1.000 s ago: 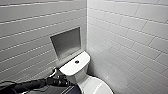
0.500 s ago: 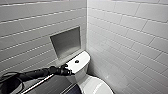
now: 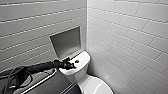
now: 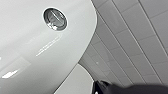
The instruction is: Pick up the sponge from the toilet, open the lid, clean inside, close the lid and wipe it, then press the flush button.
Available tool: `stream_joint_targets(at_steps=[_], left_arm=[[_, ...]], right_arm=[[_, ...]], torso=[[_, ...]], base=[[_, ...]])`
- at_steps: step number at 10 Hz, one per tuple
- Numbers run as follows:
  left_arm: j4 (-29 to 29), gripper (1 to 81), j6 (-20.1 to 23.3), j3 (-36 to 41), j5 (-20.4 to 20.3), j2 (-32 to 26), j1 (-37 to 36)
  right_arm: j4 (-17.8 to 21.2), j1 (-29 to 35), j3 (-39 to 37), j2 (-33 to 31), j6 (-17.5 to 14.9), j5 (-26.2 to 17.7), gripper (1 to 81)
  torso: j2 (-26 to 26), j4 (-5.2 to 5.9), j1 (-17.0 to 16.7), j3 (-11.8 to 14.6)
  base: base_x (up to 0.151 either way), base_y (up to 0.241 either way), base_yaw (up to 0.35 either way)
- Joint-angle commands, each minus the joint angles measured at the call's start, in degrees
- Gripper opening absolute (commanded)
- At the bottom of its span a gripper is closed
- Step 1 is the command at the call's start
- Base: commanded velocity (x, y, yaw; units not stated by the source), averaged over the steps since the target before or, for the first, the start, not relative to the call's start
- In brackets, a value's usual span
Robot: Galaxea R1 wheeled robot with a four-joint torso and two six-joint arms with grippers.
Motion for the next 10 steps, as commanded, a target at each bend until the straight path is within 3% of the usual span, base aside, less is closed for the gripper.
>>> stream_joint_targets(at_steps=[1, 5, 6, 10], left_arm=[[-1.5, 1.0, -1.1, -5.9, 5.3, 2.5, -12.1], [-0.4, 1.0, -1.1, -14.6, 6.7, 7.8, -14.9], [-0.4, 1.0, -1.0, -16.1, 6.8, 9.3, -15.8], [0.8, 1.0, -1.0, -23.3, 6.9, 15.0, -17.3]], right_arm=[[-0.9, -1.0, 0.2, -0.1, 0.0, -1.5, 1.0], [-0.3, -5.2, -0.2, -2.3, 0.2, 0.5, 1.0], [-0.3, -5.9, -0.2, -2.9, 0.1, 2.7, 1.0], [-0.4, -6.2, -0.1, -3.1, 0.0, 4.3, 1.0]], torso=[[0.0, 0.00, 0.0, -1.2], [0.0, 0.00, 0.0, -5.7], [0.0, 0.00, 0.0, -4.0], [0.1, 0.00, 0.1, -5.0]], base=[[0.000, 0.000, 0.000], [0.000, 0.000, 0.000], [0.000, 0.000, 0.000], [0.000, 0.000, 0.000]])
